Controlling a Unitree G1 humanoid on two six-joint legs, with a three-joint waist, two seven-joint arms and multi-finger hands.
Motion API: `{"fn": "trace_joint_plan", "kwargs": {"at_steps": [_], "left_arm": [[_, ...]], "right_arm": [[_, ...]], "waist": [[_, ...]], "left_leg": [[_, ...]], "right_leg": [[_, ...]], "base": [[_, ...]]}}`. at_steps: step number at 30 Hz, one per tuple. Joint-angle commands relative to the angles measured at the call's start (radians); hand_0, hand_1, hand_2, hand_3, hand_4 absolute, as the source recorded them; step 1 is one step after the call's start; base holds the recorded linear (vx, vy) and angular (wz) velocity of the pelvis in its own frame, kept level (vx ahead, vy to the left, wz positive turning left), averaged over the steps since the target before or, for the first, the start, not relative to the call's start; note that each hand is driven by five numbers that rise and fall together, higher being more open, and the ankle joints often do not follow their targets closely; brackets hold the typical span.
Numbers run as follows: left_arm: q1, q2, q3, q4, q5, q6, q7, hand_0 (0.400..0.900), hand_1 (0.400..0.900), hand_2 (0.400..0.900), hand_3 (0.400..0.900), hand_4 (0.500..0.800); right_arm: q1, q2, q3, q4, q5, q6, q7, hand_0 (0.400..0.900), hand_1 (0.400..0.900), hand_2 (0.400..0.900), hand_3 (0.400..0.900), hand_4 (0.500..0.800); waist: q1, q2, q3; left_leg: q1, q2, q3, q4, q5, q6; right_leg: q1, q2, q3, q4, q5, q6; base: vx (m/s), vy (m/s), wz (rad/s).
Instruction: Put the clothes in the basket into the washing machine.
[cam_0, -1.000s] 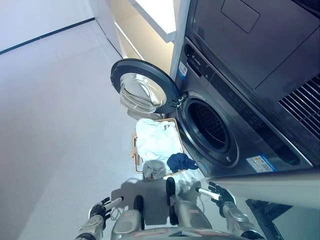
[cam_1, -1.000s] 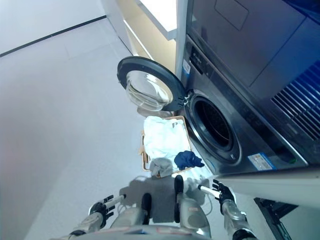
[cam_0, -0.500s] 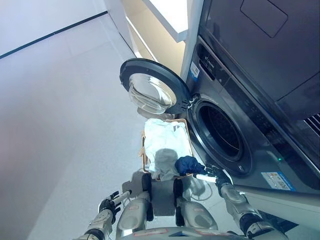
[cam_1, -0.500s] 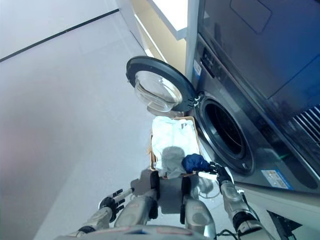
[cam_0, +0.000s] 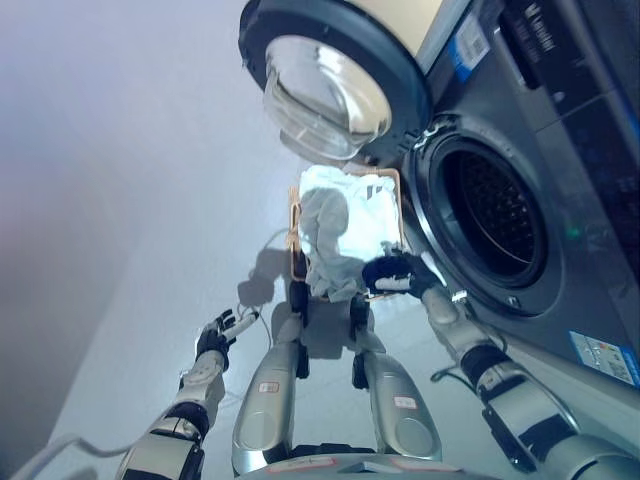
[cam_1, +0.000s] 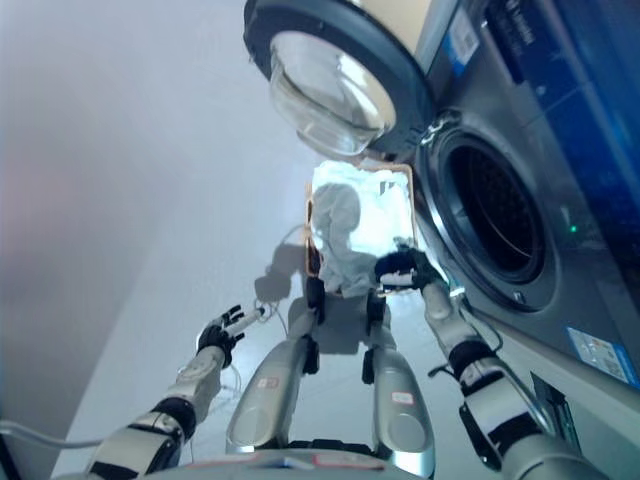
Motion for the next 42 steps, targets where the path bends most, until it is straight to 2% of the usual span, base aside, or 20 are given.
{"fn": "trace_joint_plan", "kwargs": {"at_steps": [1,6,13,21,28,29,30,37,42], "left_arm": [[0.014,0.032,-0.056,-0.051,-0.035,-0.074,0.101,0.900,0.900,0.900,0.900,0.800],[-0.066,0.053,-0.083,-0.119,-0.100,-0.108,0.120,0.900,0.900,0.900,0.900,0.800],[-0.122,0.069,-0.099,-0.211,-0.204,-0.136,0.114,0.900,0.900,0.900,0.900,0.800],[-0.123,0.045,-0.112,-0.209,-0.224,-0.138,0.133,0.900,0.900,0.900,0.900,0.800],[-0.110,0.032,-0.131,-0.220,-0.228,-0.133,0.123,0.900,0.900,0.900,0.900,0.800],[-0.110,0.030,-0.133,-0.214,-0.227,-0.130,0.122,0.900,0.900,0.900,0.900,0.800],[-0.114,0.028,-0.131,-0.209,-0.227,-0.128,0.123,0.900,0.900,0.900,0.900,0.800],[-0.128,0.021,-0.125,-0.183,-0.214,-0.128,0.131,0.900,0.900,0.900,0.900,0.800],[-0.131,0.019,-0.115,-0.173,-0.209,-0.130,0.149,0.900,0.900,0.900,0.900,0.800]], "right_arm": [[-0.021,-0.079,0.056,-0.051,-0.221,0.011,-0.189,0.900,0.900,0.900,0.900,0.800],[-0.182,-0.107,0.100,0.056,-0.239,0.026,-0.265,0.900,0.900,0.900,0.900,0.800],[-0.305,-0.139,0.120,0.183,-0.188,0.032,-0.275,0.900,0.900,0.900,0.900,0.800],[-0.305,-0.101,0.131,0.283,-0.244,0.092,-0.319,0.900,0.900,0.900,0.900,0.800],[-0.286,-0.104,0.158,0.326,-0.282,0.112,-0.268,0.900,0.900,0.900,0.900,0.800],[-0.284,-0.105,0.156,0.329,-0.278,0.113,-0.265,0.676,0.676,0.676,0.676,0.666],[-0.284,-0.106,0.156,0.329,-0.279,0.113,-0.262,0.400,0.400,0.400,0.400,0.500],[-0.279,-0.108,0.146,0.308,-0.255,0.100,-0.265,0.400,0.400,0.400,0.400,0.500],[-0.270,-0.104,0.087,0.253,-0.163,0.064,-0.313,0.400,0.400,0.400,0.400,0.500]], "waist": [[-0.016,-0.007,-0.025],[-0.001,0.025,0.011],[0.024,0.070,0.033],[0.033,0.084,0.035],[0.035,0.090,0.020],[0.034,0.089,0.017],[0.035,0.088,0.016],[0.026,0.070,0.008],[0.015,0.056,0.004]], "left_leg": [[-0.093,-0.028,0.003,0.179,-0.166,-0.042],[-0.255,-0.039,0.000,0.277,-0.178,-0.043],[-0.536,-0.047,-0.001,0.518,-0.235,-0.029],[-0.696,-0.049,-0.001,0.689,-0.288,-0.017],[-0.726,-0.057,-0.007,0.711,-0.291,-0.019],[-0.724,-0.056,-0.007,0.710,-0.291,-0.019],[-0.726,-0.057,-0.007,0.714,-0.292,-0.019],[-0.709,-0.057,-0.009,0.698,-0.292,-0.021],[-0.694,-0.054,-0.008,0.691,-0.295,-0.019]], "right_leg": [[-0.189,-0.025,0.042,0.222,-0.118,0.060],[-0.350,-0.045,0.041,0.314,-0.122,0.062],[-0.632,-0.080,0.051,0.580,-0.183,0.050],[-0.793,-0.089,0.062,0.751,-0.237,0.029],[-0.831,-0.094,0.064,0.782,-0.245,0.028],[-0.833,-0.093,0.064,0.785,-0.246,0.027],[-0.834,-0.093,0.065,0.787,-0.246,0.027],[-0.818,-0.090,0.065,0.771,-0.241,0.029],[-0.801,-0.087,0.065,0.759,-0.238,0.031]], "base": [[-0.07,0.065,0.07],[-0.09,0.024,0.12],[-0.07,0.002,0.10],[0.01,-0.008,0.03],[0.01,-0.010,0.04],[0.00,0.000,0.00],[0.00,0.000,0.00],[0.00,0.000,0.00],[0.01,0.009,-0.05]]}}
